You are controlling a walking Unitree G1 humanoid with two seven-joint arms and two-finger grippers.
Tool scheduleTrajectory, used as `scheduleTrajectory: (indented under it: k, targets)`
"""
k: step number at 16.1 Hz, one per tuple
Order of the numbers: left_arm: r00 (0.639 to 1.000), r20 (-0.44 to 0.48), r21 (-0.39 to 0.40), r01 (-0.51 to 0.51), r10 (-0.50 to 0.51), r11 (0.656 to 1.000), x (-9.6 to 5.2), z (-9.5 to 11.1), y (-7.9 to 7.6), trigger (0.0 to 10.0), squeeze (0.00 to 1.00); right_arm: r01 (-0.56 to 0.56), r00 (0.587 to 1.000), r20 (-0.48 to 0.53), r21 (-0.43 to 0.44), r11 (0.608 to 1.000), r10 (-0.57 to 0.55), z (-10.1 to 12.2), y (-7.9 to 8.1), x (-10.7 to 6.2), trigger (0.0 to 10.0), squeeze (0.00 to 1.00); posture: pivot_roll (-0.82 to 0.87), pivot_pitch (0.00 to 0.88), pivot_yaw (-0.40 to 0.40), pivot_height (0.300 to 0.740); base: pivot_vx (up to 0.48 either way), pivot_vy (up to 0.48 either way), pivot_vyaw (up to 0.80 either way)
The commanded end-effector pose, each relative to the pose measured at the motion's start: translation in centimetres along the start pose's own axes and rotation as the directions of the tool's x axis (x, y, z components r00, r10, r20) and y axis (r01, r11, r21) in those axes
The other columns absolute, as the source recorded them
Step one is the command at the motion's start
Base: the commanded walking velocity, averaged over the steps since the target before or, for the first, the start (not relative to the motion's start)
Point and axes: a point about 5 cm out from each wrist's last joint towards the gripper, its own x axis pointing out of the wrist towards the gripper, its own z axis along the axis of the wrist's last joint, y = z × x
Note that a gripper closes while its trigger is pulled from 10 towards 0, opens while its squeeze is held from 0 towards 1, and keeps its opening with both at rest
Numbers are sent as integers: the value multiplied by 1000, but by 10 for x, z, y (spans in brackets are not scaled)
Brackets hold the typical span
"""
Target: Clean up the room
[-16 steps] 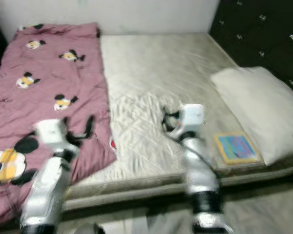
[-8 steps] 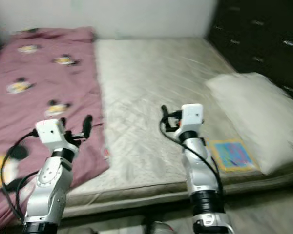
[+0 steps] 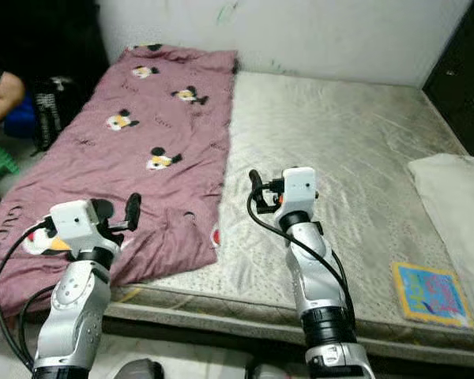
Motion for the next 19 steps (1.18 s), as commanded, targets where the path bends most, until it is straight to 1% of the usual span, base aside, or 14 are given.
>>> scheduleTrajectory:
  k: [1,4,7,8,11,19]
  targets:
    - [1000,-9,-10,18,-18,1000,1,0,-3,10000,0,11,1000,5,-1,1000,-11,2,-3,2,10000,0,-59,14,-34,740,0,0,0]
    - [1000,-2,-20,31,-31,999,3,1,-5,10000,0,10,1000,-9,12,1000,-10,1,-3,2,10000,0,-61,8,-33,740,0,0,-150]
    - [999,-3,-23,36,-36,999,3,1,-6,10000,0,11,1000,-6,10,1000,-11,1,-3,2,10000,0,-63,8,-34,740,0,0,-800]
    - [999,-2,-23,37,-37,999,3,1,-7,10000,0,11,1000,-5,9,1000,-11,2,-4,3,10000,0,-64,11,-35,740,0,247,-800]
    - [999,-3,-29,37,-37,999,3,1,-7,10000,0,12,1000,-4,7,1000,-12,2,-4,3,10000,0,-64,17,-37,740,0,0,0]
    - [999,-6,-38,47,-48,998,4,0,-10,10000,0,15,1000,-8,2,1000,-15,1,-5,1,10000,0,-70,23,-34,740,0,459,0]
